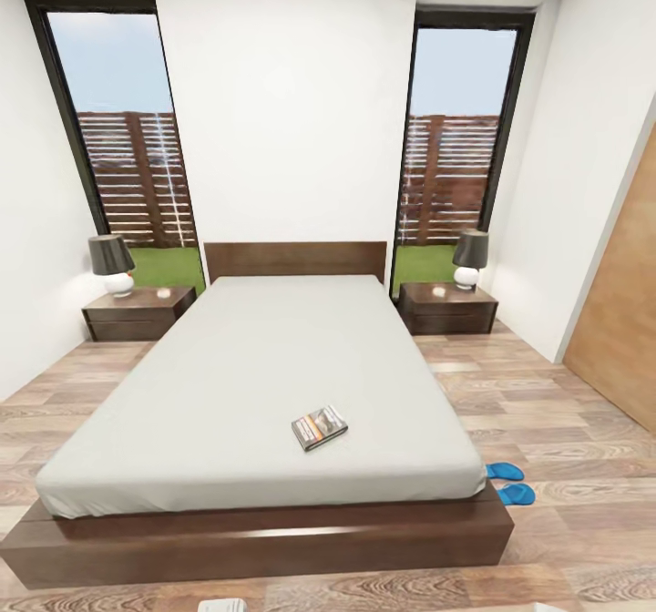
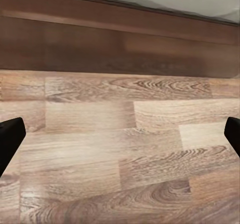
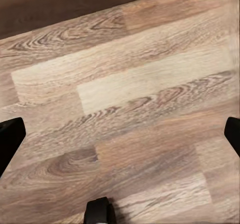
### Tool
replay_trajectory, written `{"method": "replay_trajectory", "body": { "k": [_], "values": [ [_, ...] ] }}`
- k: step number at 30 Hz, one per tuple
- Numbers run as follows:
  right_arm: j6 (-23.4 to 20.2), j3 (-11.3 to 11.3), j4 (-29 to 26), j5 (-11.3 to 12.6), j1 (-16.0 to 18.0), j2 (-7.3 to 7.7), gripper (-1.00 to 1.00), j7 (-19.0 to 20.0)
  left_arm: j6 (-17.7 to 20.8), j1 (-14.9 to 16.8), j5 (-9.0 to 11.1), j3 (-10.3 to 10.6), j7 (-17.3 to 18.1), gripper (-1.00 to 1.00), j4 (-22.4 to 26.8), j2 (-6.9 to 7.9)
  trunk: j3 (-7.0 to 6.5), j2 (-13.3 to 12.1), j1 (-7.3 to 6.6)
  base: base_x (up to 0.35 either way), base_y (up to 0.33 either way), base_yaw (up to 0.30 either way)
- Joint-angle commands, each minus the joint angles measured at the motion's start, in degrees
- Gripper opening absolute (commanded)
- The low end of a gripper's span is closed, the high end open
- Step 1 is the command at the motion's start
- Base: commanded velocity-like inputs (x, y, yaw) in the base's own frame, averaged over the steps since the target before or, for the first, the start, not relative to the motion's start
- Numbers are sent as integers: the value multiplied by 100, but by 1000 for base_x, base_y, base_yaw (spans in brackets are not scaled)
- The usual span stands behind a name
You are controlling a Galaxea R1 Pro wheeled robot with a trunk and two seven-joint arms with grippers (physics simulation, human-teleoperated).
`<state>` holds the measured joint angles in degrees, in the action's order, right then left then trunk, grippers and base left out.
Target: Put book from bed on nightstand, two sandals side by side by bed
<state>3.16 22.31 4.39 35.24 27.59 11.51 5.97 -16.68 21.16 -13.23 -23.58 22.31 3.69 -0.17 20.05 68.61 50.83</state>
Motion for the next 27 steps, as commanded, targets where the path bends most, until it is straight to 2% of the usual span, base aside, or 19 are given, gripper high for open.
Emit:
{"method": "replay_trajectory", "body": {
  "k": [1, 4, 7, 9, 10, 11, 12, 13, 16, 21, 25, 27],
  "values": [
    [25, 38, 27, 317, 10, 10, 100, 13, -18, 2, -57, -47, 11, 100, 0, -1, -12, -37, -23, 0, 0, 0],
    [32, 54, 27, 479, 10, 11, 100, -8, -19, 5, -60, -43, 9, 100, 3, -1, -66, -158, -88, 0, 0, 0],
    [31, 74, 25, 520, 10, 15, 100, 8, -19, 5, -63, -42, 7, 100, 1, -1, -120, -278, -154, 0, 0, 0],
    [20, 86, 21, 530, 10, 60, 100, 76, -17, 3, -64, -42, 4, 100, 1, -1, -155, -358, -198, 0, 0, 0],
    [6, 90, 20, 531, 10, 128, 100, 269, -15, 4, -63, -43, 3, 100, 1, -1, -173, -398, -220, 0, 0, 0],
    [-12, 93, 19, 530, 10, 214, 100, 665, -13, 3, -61, -46, 3, 100, 0, -1, -191, -438, -242, 0, 0, 0],
    [-53, 89, 18, 529, 10, 356, 100, 1954, -11, 3, -58, -49, 2, 100, 0, -1, -209, -479, -264, 0, 0, 0],
    [-73, 80, 18, 527, 10, 393, 100, 2623, -11, 3, -59, -46, 2, 100, 0, -1, -227, -519, -286, 0, 0, 0],
    [-134, 77, 24, 530, 10, 433, 100, 3555, -11, 3, -63, -45, -7, 100, 0, -1, -281, -639, -352, 0, 0, 0],
    [-102, 111, 26, 536, 10, 455, 100, 3827, -10, 4, -65, -50, -19, 100, 0, -1, -371, -840, -462, 0, 0, 0],
    [-89, 115, 27, 538, 10, 451, 100, 3136, -10, 4, -61, -50, -23, 100, 0, -1, -443, -1000, -550, 0, 0, 0],
    [-83, 120, 27, 537, 10, 424, 100, 2432, -10, 3, -58, -50, -19, 100, 0, -1, -479, -1080, -594, 0, 0, 0]
  ]
}}
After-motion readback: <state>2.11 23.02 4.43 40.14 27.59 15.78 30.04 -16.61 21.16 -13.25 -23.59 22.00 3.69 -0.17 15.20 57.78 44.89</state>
